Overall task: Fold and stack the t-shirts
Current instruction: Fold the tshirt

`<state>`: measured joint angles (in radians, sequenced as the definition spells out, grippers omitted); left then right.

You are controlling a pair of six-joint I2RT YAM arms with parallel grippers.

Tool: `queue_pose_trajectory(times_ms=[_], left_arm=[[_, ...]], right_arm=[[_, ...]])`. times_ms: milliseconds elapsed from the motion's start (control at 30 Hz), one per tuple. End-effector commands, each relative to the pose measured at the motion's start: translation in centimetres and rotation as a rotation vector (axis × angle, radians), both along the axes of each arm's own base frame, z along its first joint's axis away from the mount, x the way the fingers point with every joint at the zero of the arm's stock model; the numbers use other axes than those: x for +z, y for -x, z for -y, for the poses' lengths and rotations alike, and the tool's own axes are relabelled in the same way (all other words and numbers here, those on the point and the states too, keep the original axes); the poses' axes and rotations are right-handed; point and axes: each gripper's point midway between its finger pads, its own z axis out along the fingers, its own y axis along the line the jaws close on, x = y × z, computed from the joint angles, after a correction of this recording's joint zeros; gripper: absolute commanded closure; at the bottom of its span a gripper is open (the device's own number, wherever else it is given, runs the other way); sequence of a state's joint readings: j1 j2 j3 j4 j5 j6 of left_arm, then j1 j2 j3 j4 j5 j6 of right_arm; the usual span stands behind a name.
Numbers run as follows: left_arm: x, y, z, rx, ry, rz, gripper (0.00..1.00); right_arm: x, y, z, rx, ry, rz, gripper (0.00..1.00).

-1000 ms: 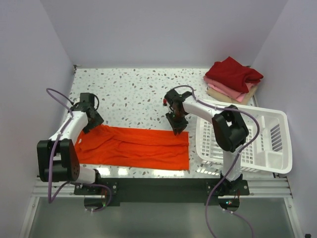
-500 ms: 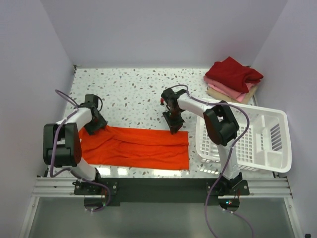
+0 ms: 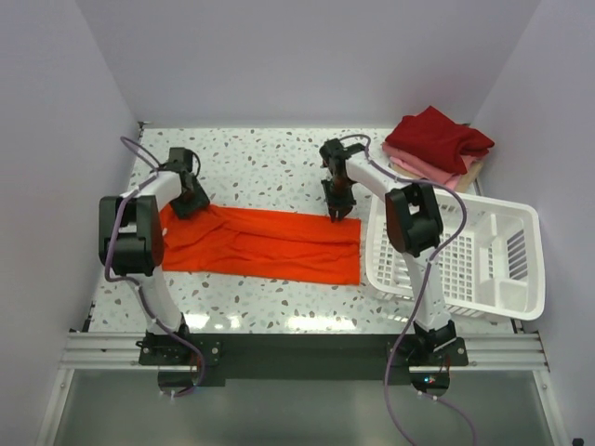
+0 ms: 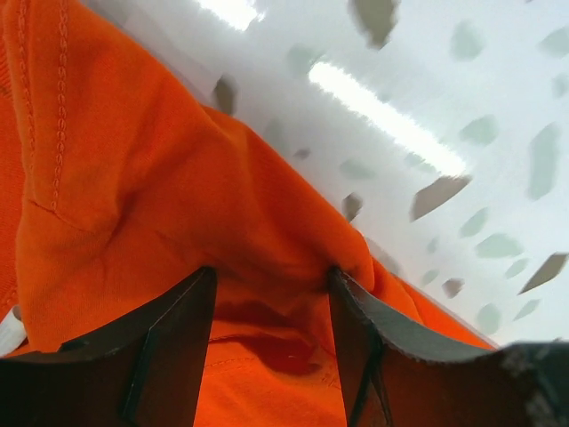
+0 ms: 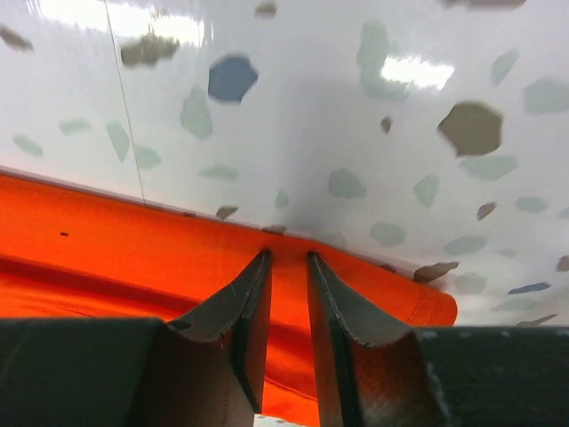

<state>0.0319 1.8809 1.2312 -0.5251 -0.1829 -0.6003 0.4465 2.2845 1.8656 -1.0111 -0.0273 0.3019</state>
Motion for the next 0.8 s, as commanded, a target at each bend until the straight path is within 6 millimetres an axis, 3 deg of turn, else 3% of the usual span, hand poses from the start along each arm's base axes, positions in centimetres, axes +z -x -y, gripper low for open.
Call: queue_pose_trajectory(times_ms=[0, 33, 100, 133, 333, 367, 400, 500, 567, 633, 767], left_arm=[[0.0, -4.9, 1.0, -0.067, 0.017, 0.070, 0.42], [1.3, -6.7, 1.3, -0.080, 0.018, 0.109, 0.42], [1.4, -8.2, 1.7, -0.098, 0.033, 0.121, 0.41], [2.8, -9.8, 1.9, -0.112, 0.031, 0.161, 0.41], [7.4, -13.2, 2.5, -0.186, 0.032, 0.296, 0.35], [7.9, -13.3, 2.5, -0.193, 0.032, 0.311, 0.35], [8.9, -13.4, 4.1, -0.230, 0.044, 0.336, 0.34], [8.8, -12.6, 5.4, -0.272, 0.038, 0.327, 0.35], [7.8, -11.7, 6.3, -0.288, 0.032, 0.291, 0.35], [6.8, -10.7, 6.5, -0.271, 0.030, 0.243, 0.36], [5.9, -9.7, 6.2, -0.243, 0.004, 0.202, 0.42]], right_arm=[[-1.7, -2.6, 2.6, -0.050, 0.142, 0.042, 0.73], [-1.6, -2.9, 2.8, -0.056, 0.145, 0.046, 0.73], [-1.0, -3.6, 2.9, -0.066, 0.131, 0.062, 0.72], [-0.7, -3.9, 2.8, -0.065, 0.115, 0.068, 0.71], [2.0, -5.0, 0.4, -0.030, -0.026, 0.132, 0.59], [2.2, -4.6, -0.2, -0.021, -0.059, 0.122, 0.57], [3.1, -4.8, -0.5, -0.017, -0.080, 0.145, 0.56], [3.8, -4.3, -0.8, -0.011, -0.111, 0.146, 0.53], [4.6, -3.7, -0.9, -0.010, -0.127, 0.152, 0.53], [5.8, -3.2, -1.1, -0.011, -0.148, 0.171, 0.53], [6.5, -2.0, -1.1, -0.019, -0.159, 0.170, 0.52]])
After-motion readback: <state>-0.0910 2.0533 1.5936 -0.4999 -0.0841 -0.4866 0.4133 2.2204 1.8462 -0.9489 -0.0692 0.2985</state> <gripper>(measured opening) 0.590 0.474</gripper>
